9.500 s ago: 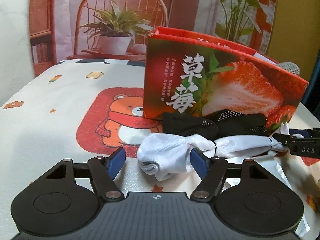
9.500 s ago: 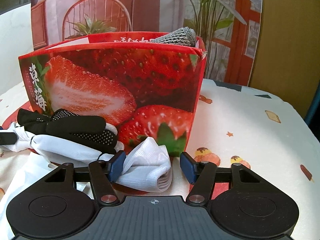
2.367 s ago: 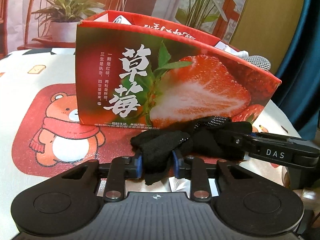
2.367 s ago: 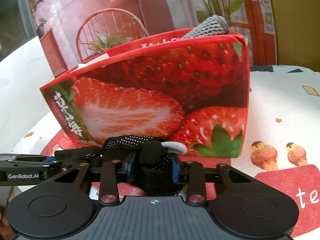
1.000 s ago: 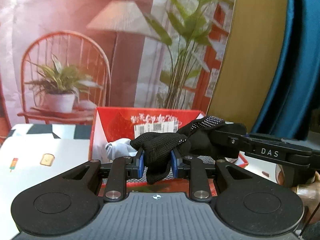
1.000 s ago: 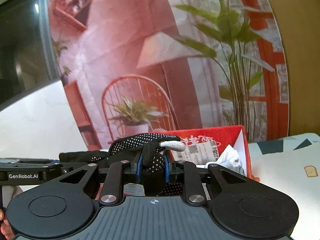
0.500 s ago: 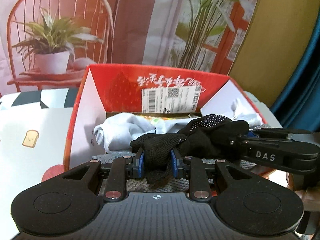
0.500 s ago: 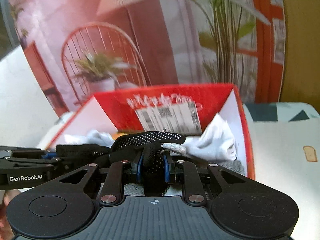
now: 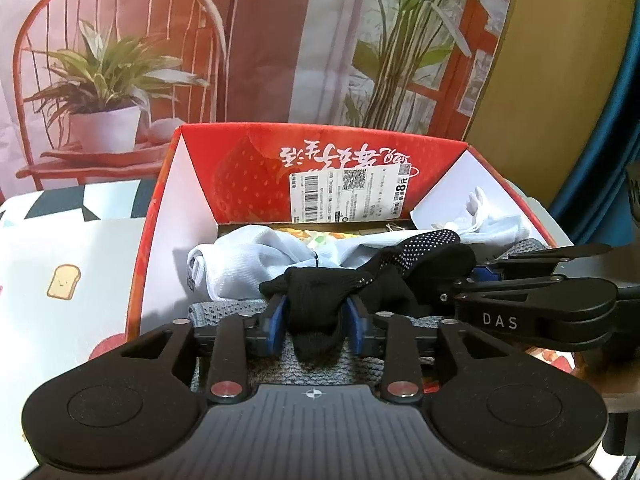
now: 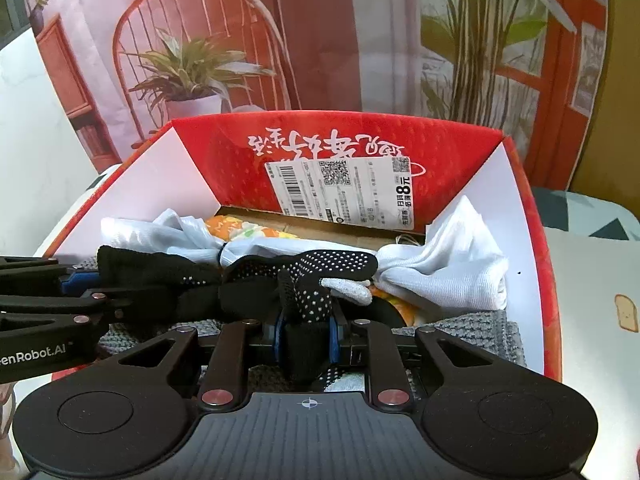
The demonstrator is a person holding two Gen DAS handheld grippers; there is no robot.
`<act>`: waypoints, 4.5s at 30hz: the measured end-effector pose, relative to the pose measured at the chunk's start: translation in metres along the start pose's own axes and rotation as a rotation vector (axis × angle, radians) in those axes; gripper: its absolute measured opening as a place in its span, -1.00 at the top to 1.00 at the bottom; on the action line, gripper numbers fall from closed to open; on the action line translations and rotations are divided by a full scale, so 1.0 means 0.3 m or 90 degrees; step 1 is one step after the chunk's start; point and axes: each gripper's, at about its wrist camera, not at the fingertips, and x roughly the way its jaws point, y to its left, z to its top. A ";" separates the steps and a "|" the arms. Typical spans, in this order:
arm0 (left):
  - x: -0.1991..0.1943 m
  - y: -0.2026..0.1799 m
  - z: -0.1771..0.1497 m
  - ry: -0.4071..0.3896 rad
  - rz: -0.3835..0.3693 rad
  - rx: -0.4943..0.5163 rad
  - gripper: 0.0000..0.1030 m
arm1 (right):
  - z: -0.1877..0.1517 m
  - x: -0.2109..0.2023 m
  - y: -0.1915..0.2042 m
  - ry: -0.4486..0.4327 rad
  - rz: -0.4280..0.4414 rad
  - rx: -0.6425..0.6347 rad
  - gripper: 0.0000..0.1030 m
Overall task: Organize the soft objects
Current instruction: 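Open both grippers to release the glove and withdraw, then move both grippers down to the white plastic pouch and close on it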
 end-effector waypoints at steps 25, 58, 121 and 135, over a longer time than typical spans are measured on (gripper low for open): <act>-0.351 -0.046 -0.181 -0.115 0.050 0.021 -0.77 | -0.152 -0.357 -0.004 -0.199 0.058 0.027 -0.72; -0.416 -0.081 -0.645 -0.050 0.084 -0.046 -0.82 | -0.763 -0.374 0.128 -0.022 0.014 -0.156 -0.99; -0.175 -0.119 -0.578 0.061 0.090 0.008 -0.20 | -0.564 -0.160 0.083 -0.023 0.115 -0.105 0.02; -0.175 -0.065 -0.514 0.060 -0.008 -0.065 -0.15 | -0.681 -0.291 0.013 0.011 0.153 0.004 -0.09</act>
